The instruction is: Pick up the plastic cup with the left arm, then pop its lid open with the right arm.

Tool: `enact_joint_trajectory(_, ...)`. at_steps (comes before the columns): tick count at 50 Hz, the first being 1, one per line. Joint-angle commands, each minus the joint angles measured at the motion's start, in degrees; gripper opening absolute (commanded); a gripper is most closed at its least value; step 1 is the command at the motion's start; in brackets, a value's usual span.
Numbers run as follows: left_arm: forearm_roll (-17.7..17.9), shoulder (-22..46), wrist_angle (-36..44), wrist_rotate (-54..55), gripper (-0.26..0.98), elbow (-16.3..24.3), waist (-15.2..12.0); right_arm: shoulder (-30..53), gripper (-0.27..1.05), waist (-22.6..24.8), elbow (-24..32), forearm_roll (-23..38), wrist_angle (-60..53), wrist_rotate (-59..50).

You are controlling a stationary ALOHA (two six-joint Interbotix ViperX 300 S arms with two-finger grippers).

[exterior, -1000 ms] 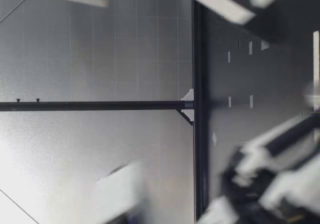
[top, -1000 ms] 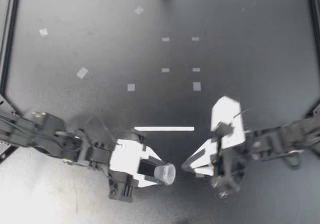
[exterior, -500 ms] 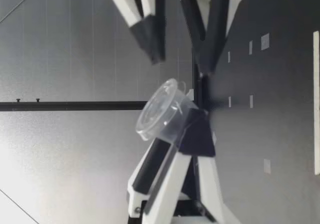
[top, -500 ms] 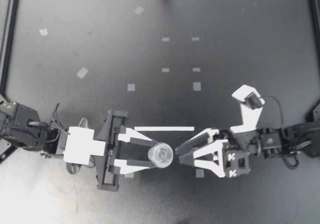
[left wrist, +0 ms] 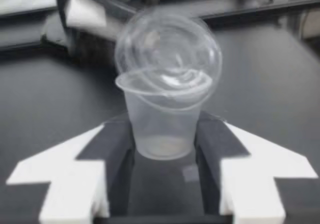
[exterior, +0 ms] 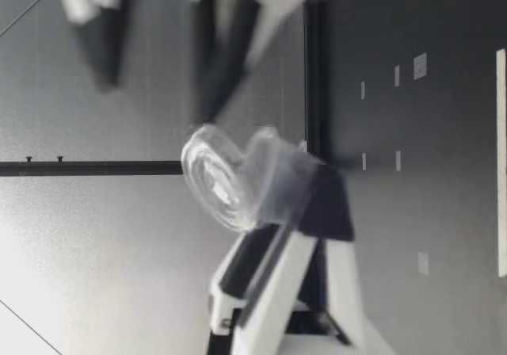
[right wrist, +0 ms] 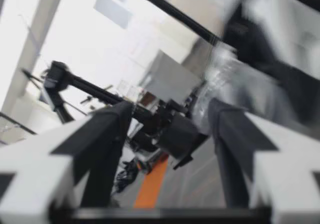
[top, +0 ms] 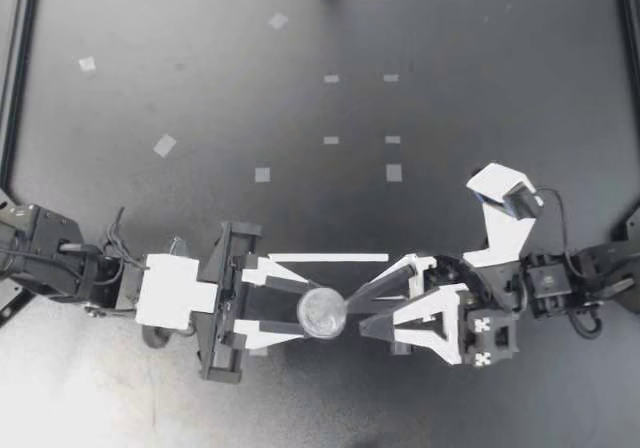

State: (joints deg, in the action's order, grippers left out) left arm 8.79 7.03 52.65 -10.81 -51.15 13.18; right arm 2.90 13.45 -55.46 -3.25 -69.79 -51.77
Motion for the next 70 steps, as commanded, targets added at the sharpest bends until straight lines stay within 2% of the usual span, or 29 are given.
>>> enact_joint_trajectory(1,-0.1,-1.1,-0.3,0.6,0.12,0.7,-0.1,-3.2,0.64,-0.5,0.0,0.1,-0.2,3.1)
enact_joint_trajectory(8,0.0,-1.1,-0.4,1.7,0.12,0.7,-0.1,-6.5,0.64,-2.1,-1.3,0.3,4.4,14.9)
enact_joint_trajectory(19,-0.1,-1.2,0.0,1.8,0.12,0.7,-0.1,-11.0,0.64,-2.9,-0.5,0.1,21.7,40.5)
enact_joint_trajectory(28,0.0,-1.2,0.1,1.8,0.12,0.7,-0.1,-10.9,0.64,-2.9,-0.5,0.0,24.4,50.2)
enact_joint_trajectory(70,0.0,-1.1,-1.3,2.8,0.12,0.7,-0.2,-9.9,0.64,-2.9,-0.5,-0.3,24.4,51.0)
